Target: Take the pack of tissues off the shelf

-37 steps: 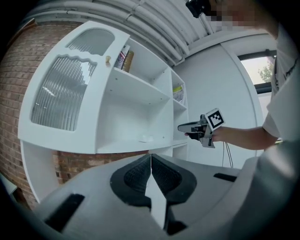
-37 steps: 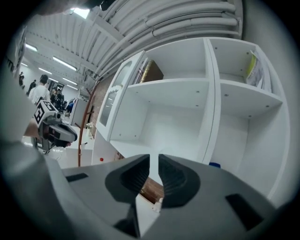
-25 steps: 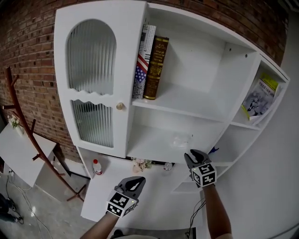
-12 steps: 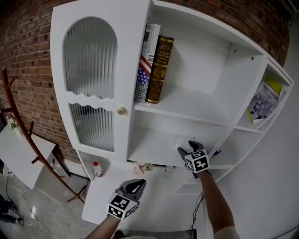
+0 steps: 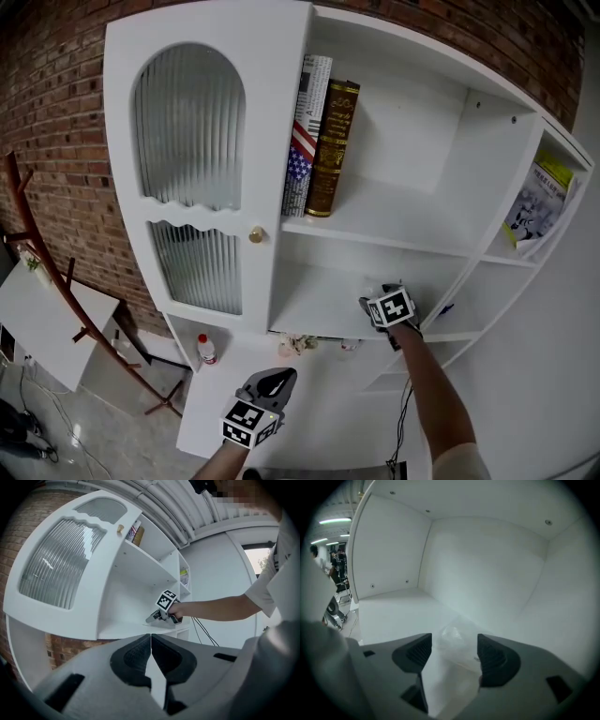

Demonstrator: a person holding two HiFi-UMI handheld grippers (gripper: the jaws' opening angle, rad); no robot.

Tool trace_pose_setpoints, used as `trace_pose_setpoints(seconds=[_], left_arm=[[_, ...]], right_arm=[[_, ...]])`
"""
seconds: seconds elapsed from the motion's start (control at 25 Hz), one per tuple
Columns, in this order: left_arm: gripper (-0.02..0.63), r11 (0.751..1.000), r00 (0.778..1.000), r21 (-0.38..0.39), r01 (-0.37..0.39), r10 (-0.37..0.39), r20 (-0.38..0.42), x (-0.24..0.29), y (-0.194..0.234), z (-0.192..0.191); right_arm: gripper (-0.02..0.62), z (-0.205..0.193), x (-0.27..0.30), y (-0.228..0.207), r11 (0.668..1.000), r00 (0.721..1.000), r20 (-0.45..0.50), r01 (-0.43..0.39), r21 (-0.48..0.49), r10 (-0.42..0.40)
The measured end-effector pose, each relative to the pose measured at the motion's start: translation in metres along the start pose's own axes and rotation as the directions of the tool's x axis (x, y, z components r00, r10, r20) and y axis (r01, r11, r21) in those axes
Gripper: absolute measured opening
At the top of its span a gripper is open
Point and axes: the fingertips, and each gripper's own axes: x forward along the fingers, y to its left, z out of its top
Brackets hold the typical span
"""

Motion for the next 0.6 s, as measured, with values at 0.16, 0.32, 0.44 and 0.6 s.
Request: trace_pose_setpoints(seconds=[0.16, 0.32, 0.44, 0.6], left_arm=[[0.026, 1.0, 1.0, -0.011, -0.011, 0.011, -0.005, -0.007, 0.009, -0.004], [0.026, 1.0, 1.0, -0.016, -0.013, 0.012, -0.007, -0.011, 0.014, -0.006], [0.026, 1.0, 1.0, -0.022, -0.011, 0.011, -0.009, -0.012, 0.015, -0.008], [0.026, 1.0, 1.0, -0.029, -0.012, 0.012, -0.013, -0.016, 0.018, -0.01]], right_arm=[[0.276, -0.009, 0.013, -0.003, 0.998, 0.998, -0.065, -0.007, 0.058, 0.011], [0.275, -0.016, 0.023, -0.007, 0.99, 0.994, -0.1, -0.031, 0.135, 0.045], [0.239, -0.019, 0.026, -0.01, 0.981, 0.993, -0.101, -0.045, 0.19, 0.065], [0.108, -0.022, 0.024, -0.011, 0.989, 0.995, -0.096, -0.017, 0.148, 0.031]])
